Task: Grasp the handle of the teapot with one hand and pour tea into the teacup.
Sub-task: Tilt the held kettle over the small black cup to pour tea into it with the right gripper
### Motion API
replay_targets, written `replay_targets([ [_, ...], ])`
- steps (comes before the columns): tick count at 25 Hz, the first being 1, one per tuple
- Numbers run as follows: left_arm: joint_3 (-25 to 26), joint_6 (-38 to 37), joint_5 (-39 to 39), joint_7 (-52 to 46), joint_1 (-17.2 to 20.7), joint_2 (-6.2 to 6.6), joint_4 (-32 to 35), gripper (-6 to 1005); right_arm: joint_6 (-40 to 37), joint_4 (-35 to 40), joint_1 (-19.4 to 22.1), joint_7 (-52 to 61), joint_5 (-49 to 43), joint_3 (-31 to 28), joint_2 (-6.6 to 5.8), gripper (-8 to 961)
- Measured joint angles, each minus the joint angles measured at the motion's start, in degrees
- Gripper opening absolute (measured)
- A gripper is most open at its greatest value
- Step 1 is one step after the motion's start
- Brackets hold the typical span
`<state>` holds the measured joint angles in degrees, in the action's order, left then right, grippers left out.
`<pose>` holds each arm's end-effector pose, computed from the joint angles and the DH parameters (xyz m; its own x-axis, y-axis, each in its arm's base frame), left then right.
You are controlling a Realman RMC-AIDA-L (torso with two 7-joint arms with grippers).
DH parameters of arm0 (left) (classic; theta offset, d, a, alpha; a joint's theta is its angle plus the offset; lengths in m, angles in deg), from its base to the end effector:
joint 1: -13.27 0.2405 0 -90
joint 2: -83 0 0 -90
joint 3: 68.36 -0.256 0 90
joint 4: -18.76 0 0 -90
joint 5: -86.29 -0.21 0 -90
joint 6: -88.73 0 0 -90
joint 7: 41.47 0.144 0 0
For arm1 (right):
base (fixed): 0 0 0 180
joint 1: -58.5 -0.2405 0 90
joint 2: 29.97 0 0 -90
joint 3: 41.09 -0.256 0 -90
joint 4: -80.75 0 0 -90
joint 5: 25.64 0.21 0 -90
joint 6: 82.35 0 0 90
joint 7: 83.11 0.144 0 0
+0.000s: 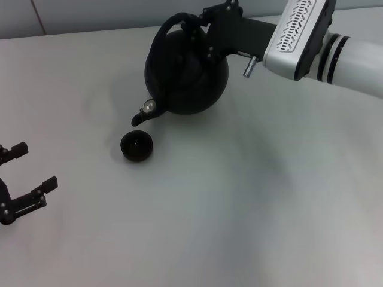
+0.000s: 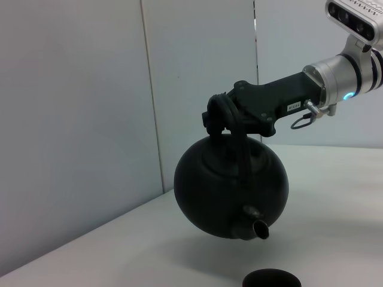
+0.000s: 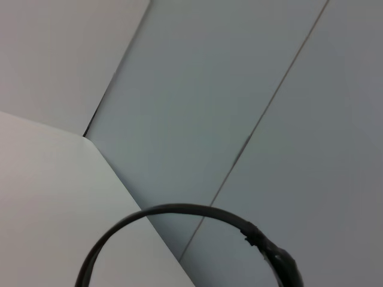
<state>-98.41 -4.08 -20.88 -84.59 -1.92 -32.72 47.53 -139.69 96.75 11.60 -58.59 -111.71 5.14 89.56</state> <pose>-0.3490 0.2494 0.0285 0.8531 0.0385 0.5203 0.3400 -0.7975 -0.4984 0.1991 0.4274 -0.0443 0.9209 0.2853 -0.2658 0.0135 -0.7046 -0.7095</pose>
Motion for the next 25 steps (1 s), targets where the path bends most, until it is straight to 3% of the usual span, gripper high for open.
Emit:
replay_targets([
  [25, 0.0, -0.01, 0.52, 0.07, -0.66, -0.11, 0.07, 847, -1.2, -0.45, -0.71, -10.42, 0.03, 0.87, 0.13, 77],
])
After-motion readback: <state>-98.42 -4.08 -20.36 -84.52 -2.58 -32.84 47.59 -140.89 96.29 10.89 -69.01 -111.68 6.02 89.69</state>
